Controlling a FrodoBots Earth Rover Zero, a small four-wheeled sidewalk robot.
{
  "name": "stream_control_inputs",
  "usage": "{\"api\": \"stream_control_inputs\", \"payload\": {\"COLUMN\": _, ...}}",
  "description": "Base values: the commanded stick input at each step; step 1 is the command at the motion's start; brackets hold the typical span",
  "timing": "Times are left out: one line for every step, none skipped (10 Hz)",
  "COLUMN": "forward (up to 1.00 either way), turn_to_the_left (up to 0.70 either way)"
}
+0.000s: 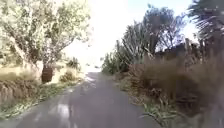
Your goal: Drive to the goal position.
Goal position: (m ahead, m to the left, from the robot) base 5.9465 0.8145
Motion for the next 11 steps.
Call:
{"api": "stream_control_inputs", "payload": {"forward": 0.70, "turn_to_the_left": 0.00}}
{"api": "stream_control_inputs", "payload": {"forward": 0.70, "turn_to_the_left": 0.00}}
{"api": "stream_control_inputs", "payload": {"forward": 0.70, "turn_to_the_left": 0.00}}
{"api": "stream_control_inputs", "payload": {"forward": 0.70, "turn_to_the_left": 0.00}}
{"api": "stream_control_inputs", "payload": {"forward": 0.70, "turn_to_the_left": 0.00}}
{"api": "stream_control_inputs", "payload": {"forward": 0.70, "turn_to_the_left": 0.00}}
{"api": "stream_control_inputs", "payload": {"forward": 0.70, "turn_to_the_left": 0.00}}
{"api": "stream_control_inputs", "payload": {"forward": 0.70, "turn_to_the_left": 0.00}}
{"api": "stream_control_inputs", "payload": {"forward": 0.70, "turn_to_the_left": 0.00}}
{"api": "stream_control_inputs", "payload": {"forward": 0.70, "turn_to_the_left": 0.00}}
{"api": "stream_control_inputs", "payload": {"forward": 0.70, "turn_to_the_left": 0.00}}
